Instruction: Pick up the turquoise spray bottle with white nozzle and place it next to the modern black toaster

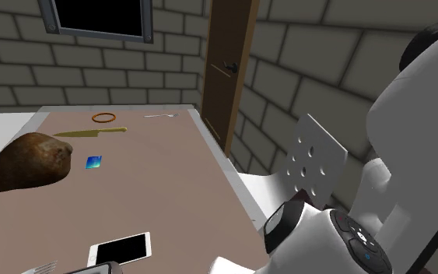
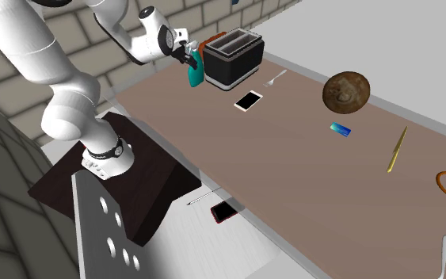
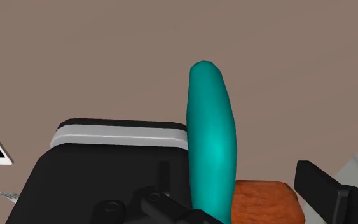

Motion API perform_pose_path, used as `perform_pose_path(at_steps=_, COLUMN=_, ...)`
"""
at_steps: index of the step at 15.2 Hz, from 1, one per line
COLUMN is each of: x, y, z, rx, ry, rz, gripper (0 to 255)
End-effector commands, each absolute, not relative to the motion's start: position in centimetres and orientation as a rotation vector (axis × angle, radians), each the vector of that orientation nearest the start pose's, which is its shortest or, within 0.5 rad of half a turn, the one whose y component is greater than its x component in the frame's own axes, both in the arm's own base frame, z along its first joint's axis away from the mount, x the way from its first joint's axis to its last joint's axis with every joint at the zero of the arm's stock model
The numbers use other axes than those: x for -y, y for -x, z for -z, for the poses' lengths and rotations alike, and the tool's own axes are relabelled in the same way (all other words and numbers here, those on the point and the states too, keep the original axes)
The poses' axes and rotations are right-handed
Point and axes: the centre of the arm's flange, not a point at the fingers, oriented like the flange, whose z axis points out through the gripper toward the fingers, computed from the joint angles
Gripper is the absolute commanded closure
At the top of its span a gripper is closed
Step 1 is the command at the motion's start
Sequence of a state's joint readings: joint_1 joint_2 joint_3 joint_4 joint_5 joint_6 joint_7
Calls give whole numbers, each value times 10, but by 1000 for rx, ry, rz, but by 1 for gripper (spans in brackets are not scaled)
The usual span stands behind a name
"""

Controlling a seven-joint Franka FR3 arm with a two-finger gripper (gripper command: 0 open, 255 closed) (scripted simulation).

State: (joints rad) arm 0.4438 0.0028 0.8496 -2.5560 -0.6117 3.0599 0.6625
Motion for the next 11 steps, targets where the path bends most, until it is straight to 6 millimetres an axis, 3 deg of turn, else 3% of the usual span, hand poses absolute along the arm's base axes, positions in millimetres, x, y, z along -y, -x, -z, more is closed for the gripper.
perform_pose_path(at_steps=1, x=-465, y=-93, z=-334, rx=1567, ry=2299, rz=599, gripper=0)
perform_pose_path(at_steps=3, x=-454, y=-89, z=-355, rx=1567, ry=2299, rz=599, gripper=0)
perform_pose_path(at_steps=11, x=-454, y=-89, z=-355, rx=1567, ry=2299, rz=599, gripper=0)
